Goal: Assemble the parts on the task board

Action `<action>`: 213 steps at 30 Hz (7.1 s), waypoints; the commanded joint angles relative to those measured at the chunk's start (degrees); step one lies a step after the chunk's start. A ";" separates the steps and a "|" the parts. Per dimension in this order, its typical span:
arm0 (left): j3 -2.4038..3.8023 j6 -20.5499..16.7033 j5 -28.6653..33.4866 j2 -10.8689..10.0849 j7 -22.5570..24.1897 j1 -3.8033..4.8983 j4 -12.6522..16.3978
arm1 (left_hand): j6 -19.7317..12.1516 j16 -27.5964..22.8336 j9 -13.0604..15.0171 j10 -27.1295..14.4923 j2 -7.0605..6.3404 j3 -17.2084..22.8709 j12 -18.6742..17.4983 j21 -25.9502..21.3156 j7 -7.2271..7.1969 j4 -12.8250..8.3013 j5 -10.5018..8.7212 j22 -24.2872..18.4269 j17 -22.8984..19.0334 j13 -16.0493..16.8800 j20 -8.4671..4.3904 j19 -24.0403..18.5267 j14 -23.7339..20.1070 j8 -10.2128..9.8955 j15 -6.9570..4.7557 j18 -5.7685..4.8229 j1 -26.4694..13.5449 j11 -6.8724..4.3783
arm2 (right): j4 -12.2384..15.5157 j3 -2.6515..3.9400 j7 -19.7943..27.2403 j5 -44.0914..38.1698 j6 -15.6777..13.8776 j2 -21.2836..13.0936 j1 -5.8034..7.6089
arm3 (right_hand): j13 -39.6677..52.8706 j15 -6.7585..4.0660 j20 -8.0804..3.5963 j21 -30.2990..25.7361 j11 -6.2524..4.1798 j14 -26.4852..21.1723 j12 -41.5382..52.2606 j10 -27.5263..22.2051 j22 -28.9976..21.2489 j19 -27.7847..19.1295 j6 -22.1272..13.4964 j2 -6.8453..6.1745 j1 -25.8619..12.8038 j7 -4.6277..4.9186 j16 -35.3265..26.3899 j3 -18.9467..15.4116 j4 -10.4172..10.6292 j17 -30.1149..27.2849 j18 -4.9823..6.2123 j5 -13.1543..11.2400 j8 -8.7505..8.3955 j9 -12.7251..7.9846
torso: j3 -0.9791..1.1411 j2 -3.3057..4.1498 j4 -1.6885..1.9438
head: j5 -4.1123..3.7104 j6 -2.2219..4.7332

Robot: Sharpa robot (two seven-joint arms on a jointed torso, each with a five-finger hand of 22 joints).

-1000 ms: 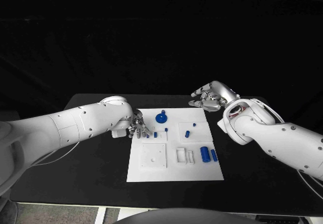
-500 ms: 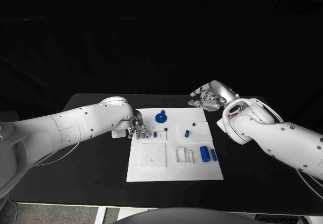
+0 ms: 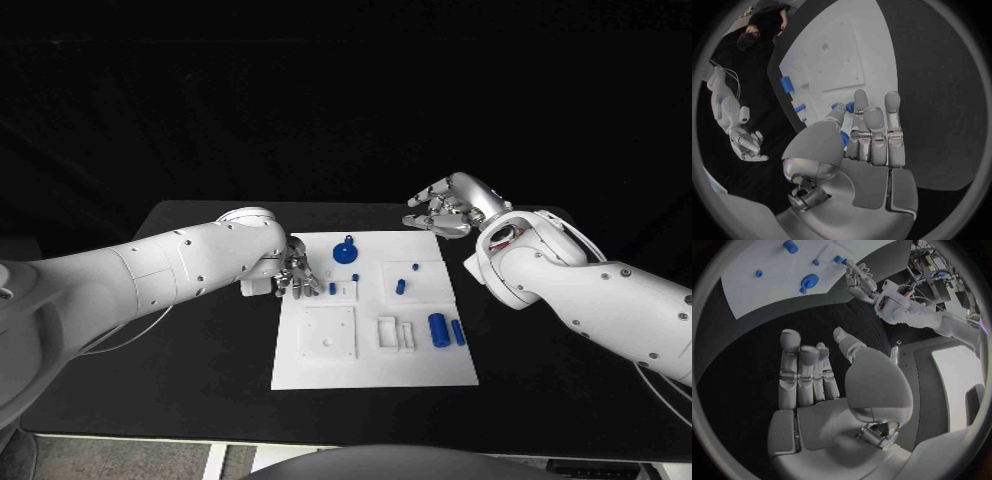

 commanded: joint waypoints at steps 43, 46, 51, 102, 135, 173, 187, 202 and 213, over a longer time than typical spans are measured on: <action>-0.02 -2.94 3.38 0.97 1.06 -0.68 -1.36 | -1.87 0.07 6.37 1.37 6.01 10.30 -0.81 1.55 0.10 -10.36 7.11 1.14 0.65 -0.46 -0.30 0.12 1.00 2.57 -0.28 0.78 5.45 -0.02 | 0.03 0.03 -0.12 -0.60 1.05 0.08 -0.01 | 0.05 0.03 0.36 -0.01 0.08 -0.37 0.25 -0.20 2.42 0.01 0.10 0.37 -0.04 -0.02 0.18 0.17 0.27 0.00 0.85 0.15 -0.05 -0.02 | 0.04 -0.02 0.01 | -0.14 0.03; 0.01 -3.39 3.44 0.69 0.78 -0.64 -1.05 | -1.67 -0.01 6.75 1.60 6.02 10.55 -0.89 1.70 0.03 -10.66 7.45 1.14 0.65 -0.49 -0.36 0.18 1.18 2.50 -0.34 0.79 5.24 -0.07 | 0.02 0.03 -0.12 -0.60 1.08 0.05 -0.01 | 0.01 0.03 0.37 0.04 0.08 -0.38 0.22 -0.25 2.43 0.00 0.09 0.35 -0.09 -0.01 0.18 0.16 0.31 0.00 0.84 0.26 -0.06 -0.02 | 0.04 -0.05 0.01 | -0.14 0.05; 0.07 -3.71 3.48 0.37 0.11 -0.36 -0.56 | -0.87 -0.12 7.06 2.33 6.00 11.08 -1.13 2.08 -0.10 -11.47 8.25 1.14 0.73 -0.54 -0.46 0.30 1.72 1.87 -0.44 0.82 4.84 -0.22 | -0.01 0.03 -0.12 -0.61 1.11 0.02 -0.01 | 0.00 0.04 0.37 0.08 0.08 -0.41 0.21 -0.25 2.44 0.00 0.09 0.35 -0.07 -0.01 0.13 0.17 0.30 -0.04 0.84 0.38 -0.05 -0.02 | 0.06 -0.03 0.03 | -0.14 -0.02; 0.22 19.97 2.45 8.57 -0.20 2.22 -12.46 | 5.80 1.28 22.39 5.57 2.18 14.77 0.21 5.88 -1.22 -15.78 19.65 1.15 1.77 1.18 -1.15 -1.31 2.41 -6.66 -1.15 0.55 2.24 -0.65 | -0.52 0.03 -0.18 -0.65 1.36 1.04 -0.01 | -0.03 0.03 0.36 0.09 0.08 -0.40 0.19 -0.29 2.44 -0.01 0.06 0.29 -0.09 0.00 0.15 0.18 0.26 -0.03 0.84 0.64 -0.05 -0.02 | 0.13 0.07 -0.11 | 0.03 -0.15; 0.23 14.18 0.63 11.11 -1.79 1.11 -17.18 | 5.96 1.32 23.11 6.05 2.09 14.99 0.25 6.30 -1.34 -15.74 19.97 1.10 2.16 1.22 -1.30 -0.93 3.01 -6.68 -1.33 0.63 1.95 -0.78 | -0.34 0.02 -0.39 -0.84 1.47 1.51 0.00 | -0.10 0.04 0.37 0.06 0.09 -0.44 0.14 -0.33 2.42 -0.06 0.05 0.32 -0.01 0.00 0.09 0.20 0.14 -0.08 0.84 0.58 -0.05 -0.02 | -0.02 0.06 -0.01 | -0.12 -0.28; 0.25 15.03 0.45 10.65 -2.14 0.96 -14.76 | 5.95 1.21 22.96 6.05 2.02 15.03 0.07 6.32 -1.32 -15.76 19.90 1.12 2.21 1.18 -1.31 -0.97 3.02 -6.71 -1.33 0.62 2.08 -0.77 | -0.44 0.02 -0.46 -0.97 1.64 1.58 0.00 | -0.09 0.04 0.38 -0.01 0.09 -0.47 0.16 -0.35 2.41 -0.09 0.05 0.35 0.04 0.01 0.06 0.30 0.11 -0.11 0.84 0.55 -0.05 -0.02 | -0.03 0.01 0.05 | -0.08 -0.29; 0.24 13.96 -0.21 10.39 -2.20 0.62 -14.97 | 5.91 1.14 22.80 6.06 2.04 14.93 0.03 6.35 -1.28 -15.71 19.69 1.11 2.15 1.19 -1.24 -1.00 2.96 -6.72 -1.28 0.69 2.12 -0.75 | -0.46 0.02 -0.46 -1.04 1.68 1.60 0.00 | -0.09 0.04 0.38 -0.01 0.09 -0.47 0.16 -0.35 2.41 -0.09 0.05 0.35 0.04 0.01 0.06 0.30 0.11 -0.11 0.84 0.55 -0.05 -0.02 | 0.00 0.03 0.00 | -0.08 -0.28; 0.23 12.85 -0.26 10.57 -2.53 -0.14 -15.12 | 5.96 1.07 22.68 6.20 2.08 14.90 0.02 6.37 -1.31 -15.72 19.72 1.09 2.21 1.19 -1.27 -0.89 3.07 -6.71 -1.32 0.72 2.08 -0.77 | -0.49 0.02 -0.50 -1.04 1.74 1.58 0.00 | -0.09 0.04 0.38 -0.01 0.09 -0.47 0.16 -0.35 2.41 -0.09 0.05 0.35 0.04 0.01 0.06 0.30 0.11 -0.11 0.84 0.55 -0.05 -0.02 | 0.03 0.00 0.00 | -0.07 -0.26; 0.24 9.75 1.34 10.84 -2.59 -0.17 -15.10 | 6.84 1.13 22.82 7.27 2.33 13.81 -0.52 5.85 -1.69 -15.41 19.18 0.98 3.68 1.01 -1.37 -0.28 3.94 -6.62 -1.48 0.51 0.33 -0.89 | -0.53 0.02 -0.50 -1.04 1.79 1.65 0.00 | -0.15 0.04 0.38 0.02 0.10 -0.47 0.13 -0.40 2.42 -0.08 0.04 0.35 0.06 0.02 0.07 0.36 0.01 -0.10 0.84 0.55 -0.05 -0.02 | 0.04 0.01 0.02 | -0.19 -0.28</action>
